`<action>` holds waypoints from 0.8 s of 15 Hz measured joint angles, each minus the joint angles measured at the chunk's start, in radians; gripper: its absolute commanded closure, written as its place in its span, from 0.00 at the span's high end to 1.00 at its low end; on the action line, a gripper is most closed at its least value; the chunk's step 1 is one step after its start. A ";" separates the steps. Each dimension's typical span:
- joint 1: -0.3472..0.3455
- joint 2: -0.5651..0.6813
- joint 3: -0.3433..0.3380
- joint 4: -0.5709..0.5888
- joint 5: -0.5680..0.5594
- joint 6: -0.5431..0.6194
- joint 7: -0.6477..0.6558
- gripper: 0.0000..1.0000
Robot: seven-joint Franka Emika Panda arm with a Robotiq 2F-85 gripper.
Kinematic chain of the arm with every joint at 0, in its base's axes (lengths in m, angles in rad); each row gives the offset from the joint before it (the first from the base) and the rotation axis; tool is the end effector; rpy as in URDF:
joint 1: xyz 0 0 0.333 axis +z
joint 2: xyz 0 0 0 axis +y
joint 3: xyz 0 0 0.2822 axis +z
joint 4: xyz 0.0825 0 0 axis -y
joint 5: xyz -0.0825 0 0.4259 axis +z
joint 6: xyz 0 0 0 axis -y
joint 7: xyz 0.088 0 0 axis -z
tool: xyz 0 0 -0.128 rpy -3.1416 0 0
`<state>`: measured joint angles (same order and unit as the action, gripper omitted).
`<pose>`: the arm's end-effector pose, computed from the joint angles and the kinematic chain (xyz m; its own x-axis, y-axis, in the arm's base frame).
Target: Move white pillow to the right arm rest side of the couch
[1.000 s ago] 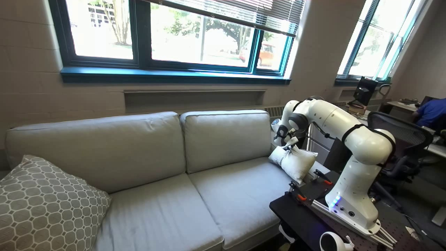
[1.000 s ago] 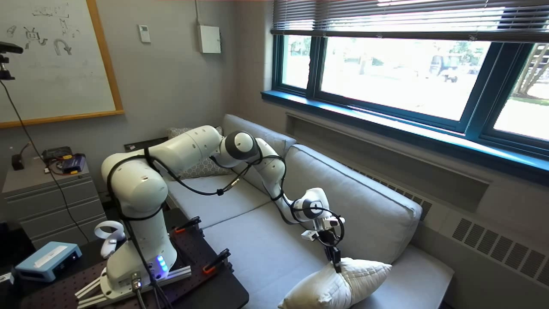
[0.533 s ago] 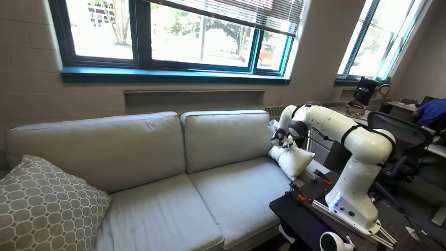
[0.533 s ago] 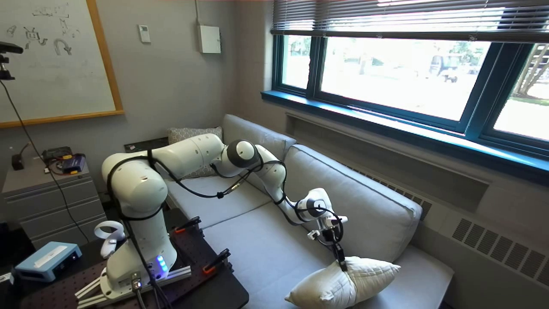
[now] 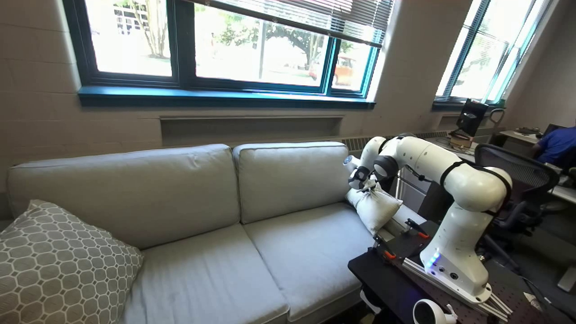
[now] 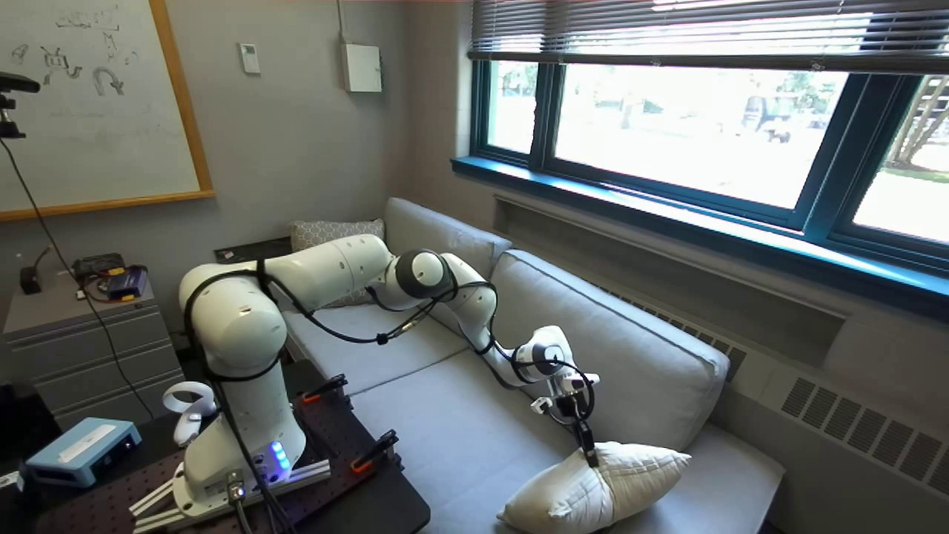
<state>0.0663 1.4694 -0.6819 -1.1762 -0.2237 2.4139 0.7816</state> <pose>0.6310 -0.3363 -0.0656 0.8113 -0.5009 0.3015 -0.5500 -0.4789 0.6842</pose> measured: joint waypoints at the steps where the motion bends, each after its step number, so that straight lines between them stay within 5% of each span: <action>1: -0.009 0.000 0.011 0.002 -0.015 0.000 0.000 0.03; 12: -0.103 0.000 0.071 0.039 -0.145 0.001 -0.003 0.03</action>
<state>-0.0366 1.4693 -0.6105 -1.1373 -0.3690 2.4148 0.7784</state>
